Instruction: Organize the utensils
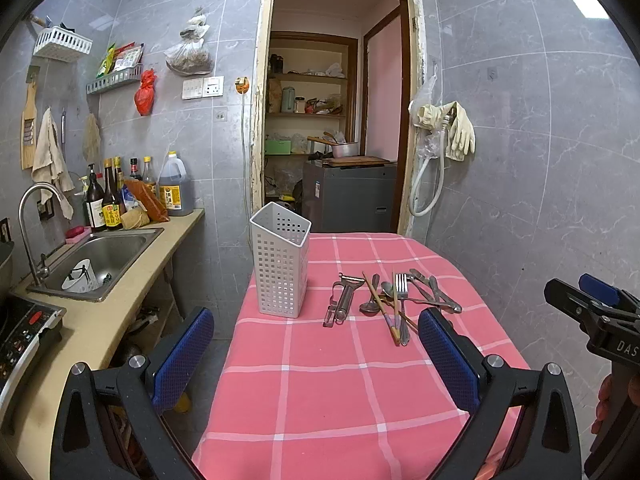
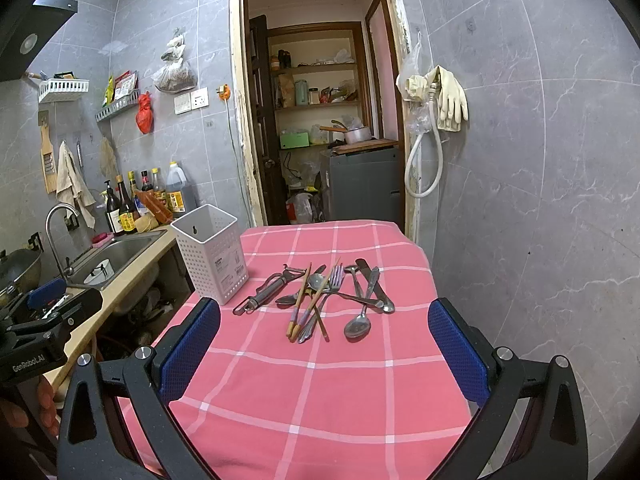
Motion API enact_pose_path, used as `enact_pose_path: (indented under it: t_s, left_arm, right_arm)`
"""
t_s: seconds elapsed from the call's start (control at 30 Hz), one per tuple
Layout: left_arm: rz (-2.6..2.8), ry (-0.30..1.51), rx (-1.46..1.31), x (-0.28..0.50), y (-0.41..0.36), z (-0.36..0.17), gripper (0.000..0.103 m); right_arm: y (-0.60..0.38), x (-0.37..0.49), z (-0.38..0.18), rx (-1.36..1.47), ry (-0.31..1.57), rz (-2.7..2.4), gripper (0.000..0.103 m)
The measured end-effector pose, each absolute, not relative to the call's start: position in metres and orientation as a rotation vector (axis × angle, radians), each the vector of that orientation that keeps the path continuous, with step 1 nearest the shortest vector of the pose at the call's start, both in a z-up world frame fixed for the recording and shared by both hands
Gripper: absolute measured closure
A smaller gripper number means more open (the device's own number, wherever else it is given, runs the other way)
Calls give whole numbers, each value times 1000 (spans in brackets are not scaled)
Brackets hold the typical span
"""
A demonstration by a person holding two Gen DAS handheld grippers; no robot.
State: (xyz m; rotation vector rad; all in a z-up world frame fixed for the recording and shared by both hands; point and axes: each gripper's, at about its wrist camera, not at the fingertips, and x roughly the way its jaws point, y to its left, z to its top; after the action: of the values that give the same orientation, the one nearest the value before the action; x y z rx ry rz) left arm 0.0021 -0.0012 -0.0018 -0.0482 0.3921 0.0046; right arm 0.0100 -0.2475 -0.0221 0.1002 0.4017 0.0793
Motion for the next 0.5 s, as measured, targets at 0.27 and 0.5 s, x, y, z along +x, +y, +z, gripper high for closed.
enact_pose_path:
  t_s: [0.27, 0.5]
  left_arm:
    - [5, 393, -47, 2, -1, -2, 0]
    - [5, 393, -47, 2, -2, -2, 0]
  right_arm:
    - [-247, 9, -25, 106, 409, 78, 1]
    - [-247, 10, -24, 106, 410, 80, 1]
